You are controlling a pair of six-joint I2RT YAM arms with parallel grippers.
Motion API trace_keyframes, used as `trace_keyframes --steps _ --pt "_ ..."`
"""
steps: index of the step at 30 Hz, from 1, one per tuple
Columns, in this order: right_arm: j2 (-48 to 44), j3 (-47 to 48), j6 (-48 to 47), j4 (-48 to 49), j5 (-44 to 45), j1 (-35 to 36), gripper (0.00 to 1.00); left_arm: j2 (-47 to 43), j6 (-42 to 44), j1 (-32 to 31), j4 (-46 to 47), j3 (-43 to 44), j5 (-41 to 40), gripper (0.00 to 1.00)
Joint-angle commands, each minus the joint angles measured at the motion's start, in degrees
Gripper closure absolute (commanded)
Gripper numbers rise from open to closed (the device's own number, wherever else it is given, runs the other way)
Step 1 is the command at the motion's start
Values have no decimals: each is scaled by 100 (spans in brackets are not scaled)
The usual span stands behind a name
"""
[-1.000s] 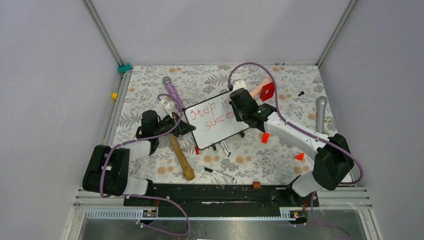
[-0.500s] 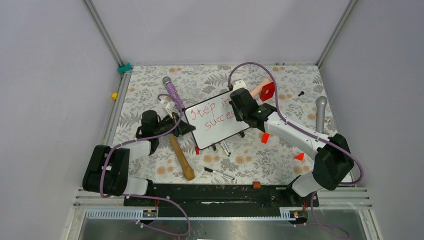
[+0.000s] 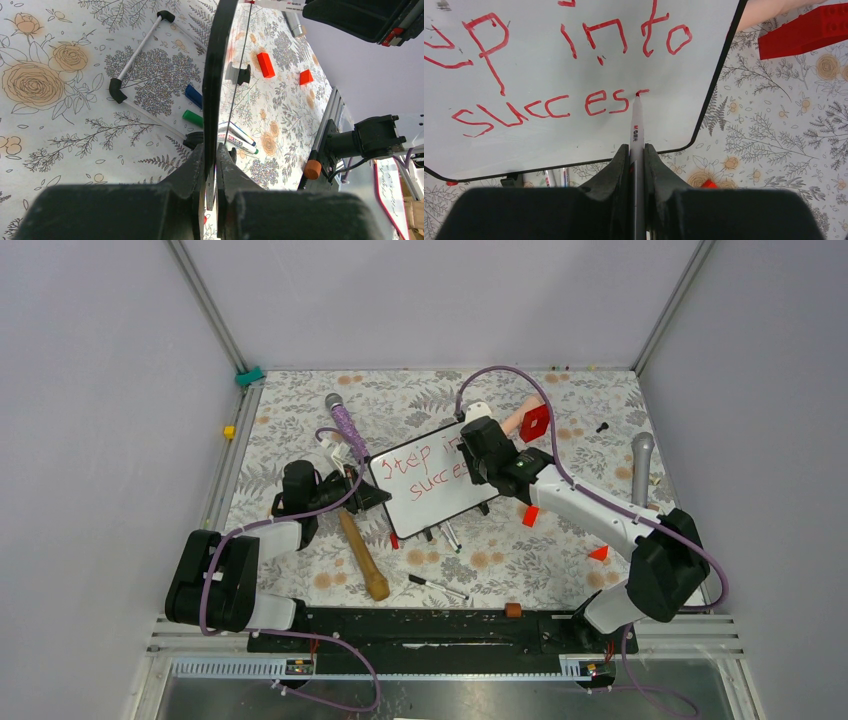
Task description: Write a sentence on the whiteboard
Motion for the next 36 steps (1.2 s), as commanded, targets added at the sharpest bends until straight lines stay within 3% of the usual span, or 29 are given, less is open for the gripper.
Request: trace_keyframes --steps 1,20,36 --pt "-141 -99 -10 195 -110 -40 100 108 286 54 -318 82 -655 100" --pt "-28 -49 48 29 419 -49 100 111 286 55 -316 84 -654 100" --pt "-122 -239 29 -170 48 -53 100 100 286 55 -316 84 -654 100"
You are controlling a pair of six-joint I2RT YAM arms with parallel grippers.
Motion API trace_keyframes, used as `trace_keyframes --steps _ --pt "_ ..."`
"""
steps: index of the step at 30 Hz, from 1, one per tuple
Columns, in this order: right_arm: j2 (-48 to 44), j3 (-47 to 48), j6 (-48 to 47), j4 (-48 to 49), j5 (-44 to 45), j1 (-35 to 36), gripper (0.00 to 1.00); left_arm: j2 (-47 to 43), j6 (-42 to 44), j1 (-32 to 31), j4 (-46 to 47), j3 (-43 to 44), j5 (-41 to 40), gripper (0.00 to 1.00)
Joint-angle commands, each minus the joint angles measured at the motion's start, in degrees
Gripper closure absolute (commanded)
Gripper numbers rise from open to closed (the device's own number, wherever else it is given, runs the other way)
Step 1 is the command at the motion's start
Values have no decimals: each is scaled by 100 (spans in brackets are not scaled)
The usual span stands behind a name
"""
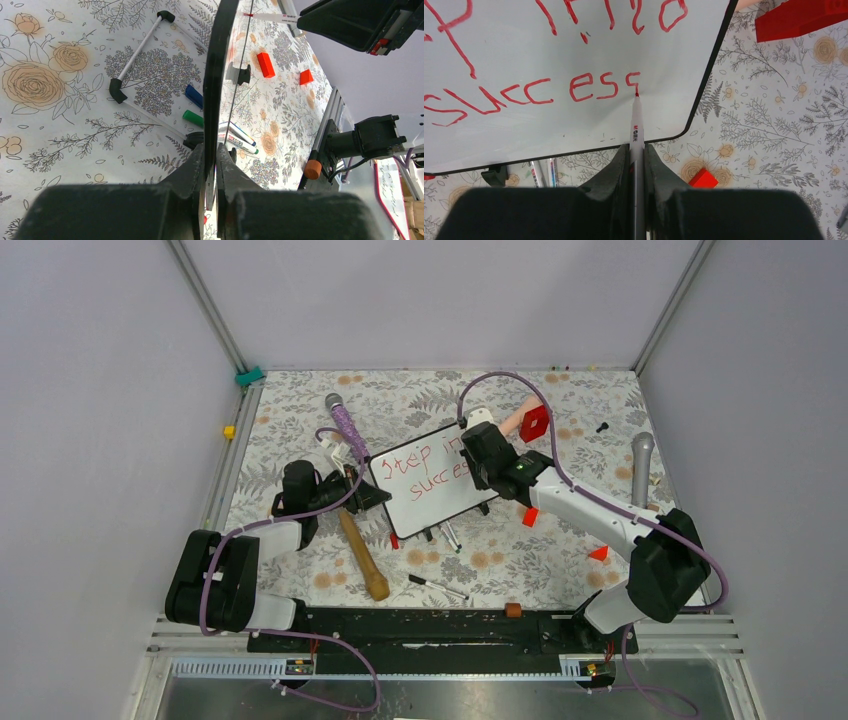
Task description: Write a sentence on the whiteboard
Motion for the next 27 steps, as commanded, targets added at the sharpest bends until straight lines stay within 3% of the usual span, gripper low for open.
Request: trace_keyframes --steps 1,12,22,27 --pt "-105 -88 31 -24 -114 -60 100 97 279 56 -314 84 -653 100" --pt "-254 -110 15 236 -542 -54 100 102 279 54 -323 82 -665 100" --pt "-796 -346 48 254 -398 -59 100 92 279 54 -332 82 -686 99" --pt "-1255 -603 112 268 -296 -54 100 32 284 54 -298 53 -698 82"
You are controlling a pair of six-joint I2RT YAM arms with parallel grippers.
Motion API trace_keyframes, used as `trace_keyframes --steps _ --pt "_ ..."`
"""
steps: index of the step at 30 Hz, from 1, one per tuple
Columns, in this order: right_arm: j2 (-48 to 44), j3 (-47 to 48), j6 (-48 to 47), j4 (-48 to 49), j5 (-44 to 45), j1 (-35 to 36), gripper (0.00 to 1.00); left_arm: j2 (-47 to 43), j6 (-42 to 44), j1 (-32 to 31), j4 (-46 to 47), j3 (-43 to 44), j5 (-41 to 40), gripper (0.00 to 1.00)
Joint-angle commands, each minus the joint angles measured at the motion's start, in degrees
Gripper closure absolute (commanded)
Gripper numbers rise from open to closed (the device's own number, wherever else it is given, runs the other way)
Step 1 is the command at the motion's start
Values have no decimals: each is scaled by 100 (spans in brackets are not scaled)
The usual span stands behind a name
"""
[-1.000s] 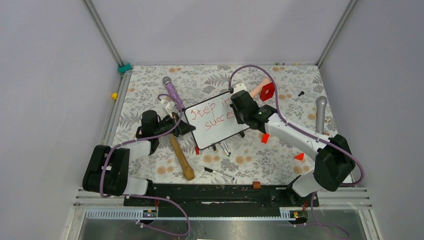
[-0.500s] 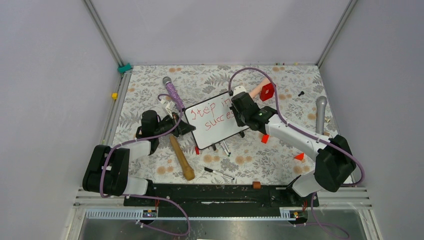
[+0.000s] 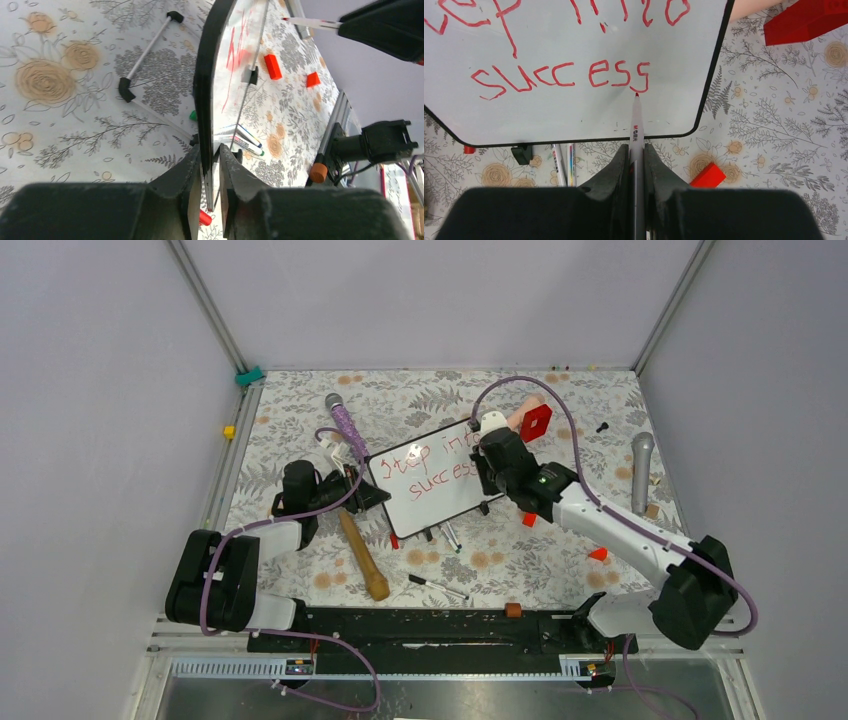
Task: Write a sentence on the whiteboard
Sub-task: Write a sentence on the whiteboard, then put down the whiteboard on the whiteboard stand.
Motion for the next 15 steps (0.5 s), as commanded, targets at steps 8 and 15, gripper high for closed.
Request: trace_keyframes --steps 8,15 --pt "-1005 -407 239 118 79 -50 100 -300 284 146 -122 -160 -749 41" --pt "-1554 -609 369 4 76 -51 100 -861 222 265 100 -524 -727 1"
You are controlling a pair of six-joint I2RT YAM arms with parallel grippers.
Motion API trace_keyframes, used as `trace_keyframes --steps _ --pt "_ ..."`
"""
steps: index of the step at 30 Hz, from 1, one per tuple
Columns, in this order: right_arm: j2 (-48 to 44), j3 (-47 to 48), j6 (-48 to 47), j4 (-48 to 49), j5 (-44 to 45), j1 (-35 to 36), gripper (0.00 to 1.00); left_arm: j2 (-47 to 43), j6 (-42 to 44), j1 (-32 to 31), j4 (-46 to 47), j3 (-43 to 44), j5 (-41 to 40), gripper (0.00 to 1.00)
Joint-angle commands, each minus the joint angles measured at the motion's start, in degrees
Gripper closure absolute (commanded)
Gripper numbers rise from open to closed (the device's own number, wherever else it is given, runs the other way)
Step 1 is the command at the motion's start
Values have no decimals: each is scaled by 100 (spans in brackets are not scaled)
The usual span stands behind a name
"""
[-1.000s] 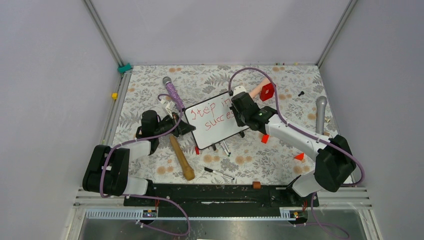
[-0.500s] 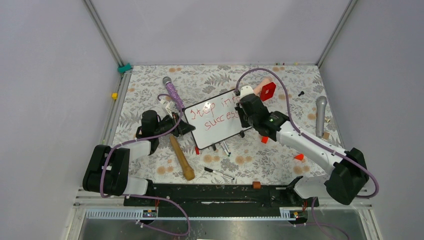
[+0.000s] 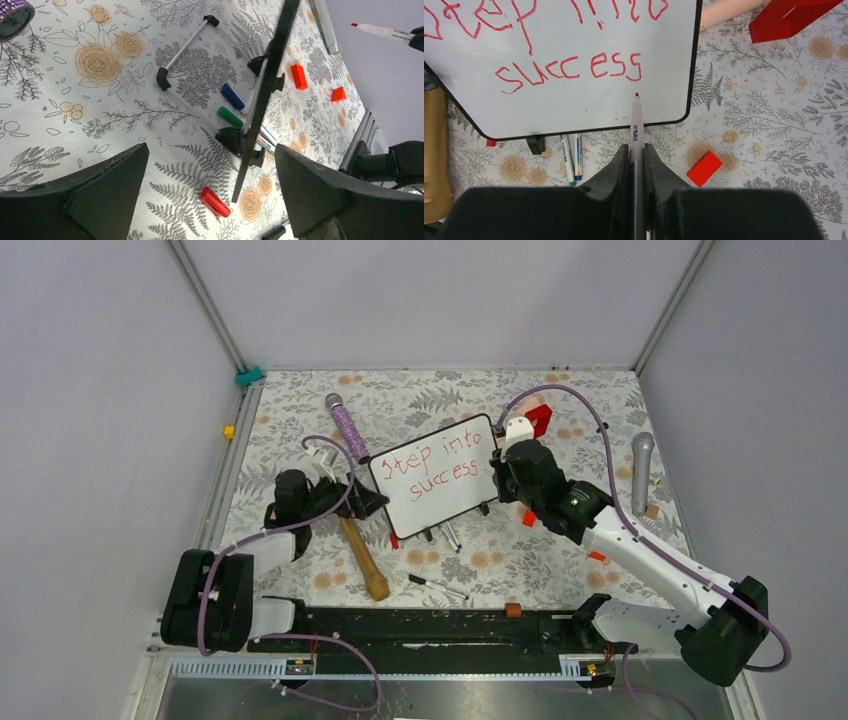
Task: Write a sentence on the whiteboard
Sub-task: Put down the whiteboard on the whiteboard stand, then pick up the pen cap from the center of the board.
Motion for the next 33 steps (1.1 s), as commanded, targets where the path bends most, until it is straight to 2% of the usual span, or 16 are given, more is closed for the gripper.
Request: trace_keyframes --steps 1,7,10,14,17,18,20,23,28,31,33 --pt "-352 -16 154 -25 62 -43 100 -589 47 42 285 -238 -153 1" --pt "-727 -166 264 -79 57 -46 100 -1626 -466 51 -9 -572 -407 1" --pt "-892 -219 315 -85 71 -45 100 -2612 -965 51 -518 -767 -1055 4" --pt "-1089 -315 336 -89 79 -50 100 -4192 -1635 116 -1580 -984 -2349 1" --pt "-1224 -407 338 -72 80 -48 100 -5403 -2821 216 -3749 -906 -4000 1" --pt "-1259 -422 343 -69 75 -45 100 -5720 -3196 230 -4126 -960 -4343 2" --pt "-1313 -461 364 -60 50 -46 100 -6074 -3228 263 -4029 -1059 -4098 11" --pt "-1367 -477 398 -57 -24 -44 100 -5531 -3140 259 -4656 -521 -3733 19" --pt "-1425 -520 462 -37 -92 -46 100 -3609 -3088 246 -5948 712 -3544 34" --pt "-1439 -532 517 -39 -111 -47 100 -2933 -3276 130 -6001 988 -3424 42" --pt "-1460 -556 551 -38 -120 -45 100 -2838 -3410 -5 -5806 993 -3552 47"
